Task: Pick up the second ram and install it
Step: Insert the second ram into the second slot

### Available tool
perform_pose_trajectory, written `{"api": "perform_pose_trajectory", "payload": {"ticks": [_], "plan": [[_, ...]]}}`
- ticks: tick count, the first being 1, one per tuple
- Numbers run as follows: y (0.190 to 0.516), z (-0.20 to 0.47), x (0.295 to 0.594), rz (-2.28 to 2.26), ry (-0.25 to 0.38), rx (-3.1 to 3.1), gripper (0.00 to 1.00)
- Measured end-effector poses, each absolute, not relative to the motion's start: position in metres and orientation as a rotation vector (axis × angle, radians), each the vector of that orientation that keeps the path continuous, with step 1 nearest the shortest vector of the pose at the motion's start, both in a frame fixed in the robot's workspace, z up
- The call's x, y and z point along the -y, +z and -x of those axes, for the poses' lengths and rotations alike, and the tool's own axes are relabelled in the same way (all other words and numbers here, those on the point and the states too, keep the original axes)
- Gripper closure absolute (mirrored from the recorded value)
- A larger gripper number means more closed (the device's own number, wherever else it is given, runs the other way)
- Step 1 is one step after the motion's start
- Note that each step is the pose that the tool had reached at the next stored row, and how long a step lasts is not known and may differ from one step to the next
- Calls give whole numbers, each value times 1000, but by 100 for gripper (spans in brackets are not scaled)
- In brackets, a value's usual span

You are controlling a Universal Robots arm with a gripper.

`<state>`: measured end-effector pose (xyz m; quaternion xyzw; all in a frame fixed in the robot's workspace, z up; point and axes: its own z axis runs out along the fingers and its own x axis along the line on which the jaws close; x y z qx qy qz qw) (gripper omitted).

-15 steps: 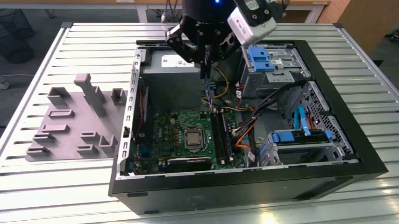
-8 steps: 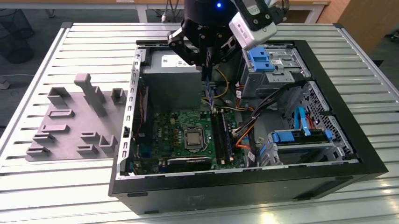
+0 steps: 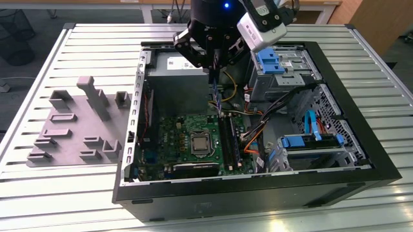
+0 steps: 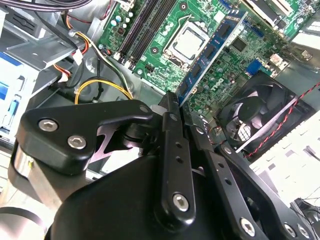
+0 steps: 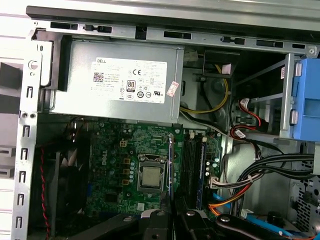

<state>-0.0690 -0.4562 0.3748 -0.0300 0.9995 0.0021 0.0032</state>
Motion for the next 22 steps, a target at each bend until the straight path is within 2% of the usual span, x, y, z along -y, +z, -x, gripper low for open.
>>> {"api": "perform_pose_trajectory", "payload": {"ticks": [22], "plan": [[365,63,457,62,6,-3135,86]]}}
